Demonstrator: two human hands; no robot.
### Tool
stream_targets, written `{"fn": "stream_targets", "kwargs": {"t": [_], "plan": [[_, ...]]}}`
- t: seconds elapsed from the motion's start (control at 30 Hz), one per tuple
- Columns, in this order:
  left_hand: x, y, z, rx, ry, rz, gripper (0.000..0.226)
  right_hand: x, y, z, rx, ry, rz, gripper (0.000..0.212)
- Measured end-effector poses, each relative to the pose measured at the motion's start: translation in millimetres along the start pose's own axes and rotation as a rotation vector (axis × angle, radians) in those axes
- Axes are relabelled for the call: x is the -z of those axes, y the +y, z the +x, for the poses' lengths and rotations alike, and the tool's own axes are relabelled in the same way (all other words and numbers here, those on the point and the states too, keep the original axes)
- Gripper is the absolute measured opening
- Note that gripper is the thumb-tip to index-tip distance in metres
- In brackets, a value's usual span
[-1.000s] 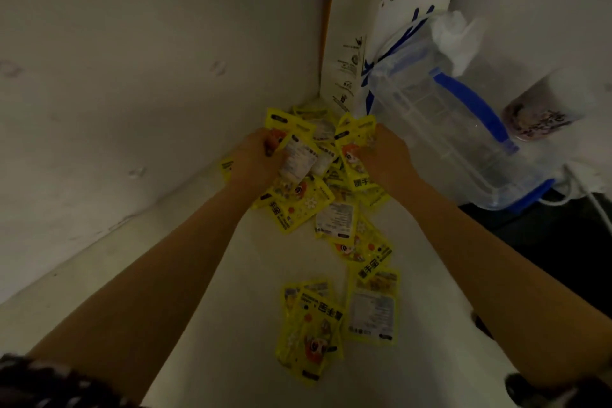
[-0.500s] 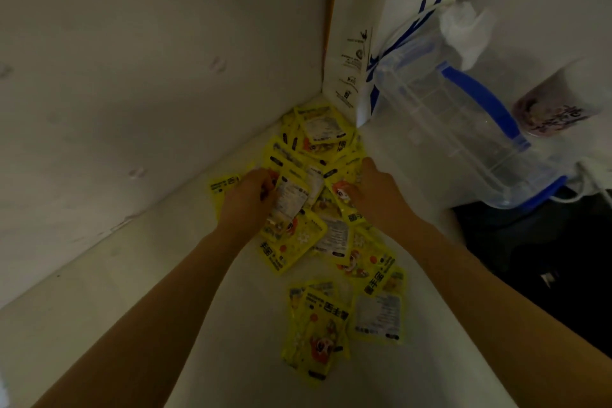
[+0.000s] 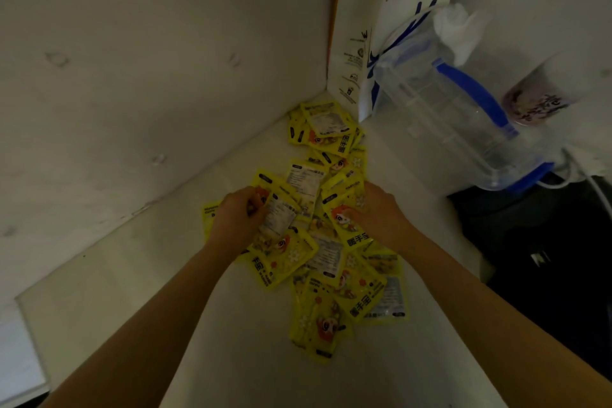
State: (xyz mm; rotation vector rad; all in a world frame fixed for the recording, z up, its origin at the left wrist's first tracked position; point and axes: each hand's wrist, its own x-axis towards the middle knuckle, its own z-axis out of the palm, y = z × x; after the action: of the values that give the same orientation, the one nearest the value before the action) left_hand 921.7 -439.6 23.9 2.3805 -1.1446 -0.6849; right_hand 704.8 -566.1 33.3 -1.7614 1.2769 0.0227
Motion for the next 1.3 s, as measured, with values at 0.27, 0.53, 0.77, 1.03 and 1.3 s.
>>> {"fn": "stream_targets", "kwargs": {"t": [0.27,0.53,0.77,1.03,1.3], "plan": [[0,0,-3,0.024,0.003,-0.007,0.016,33,-10,2,0.014,-0.086,0.115,0.021],[0,7,-3,0.027,0.009,0.023,0.018,26,-8,15,-0.098,-0.104,-0.265,0.053],[4,15,-2,0.013,-0.055,0.051,0.018,15,-9,-2,-0.001,0.033,-0.519,0.054],[14,19,8,0.039,-0.115,0.079,0.019,24,9,-13,0.055,-0.019,-0.264,0.05],[11,19,-1,0.026,-0.046,0.004,0.016,19,20,-23,0.169,-0.019,-0.373,0.064]]}}
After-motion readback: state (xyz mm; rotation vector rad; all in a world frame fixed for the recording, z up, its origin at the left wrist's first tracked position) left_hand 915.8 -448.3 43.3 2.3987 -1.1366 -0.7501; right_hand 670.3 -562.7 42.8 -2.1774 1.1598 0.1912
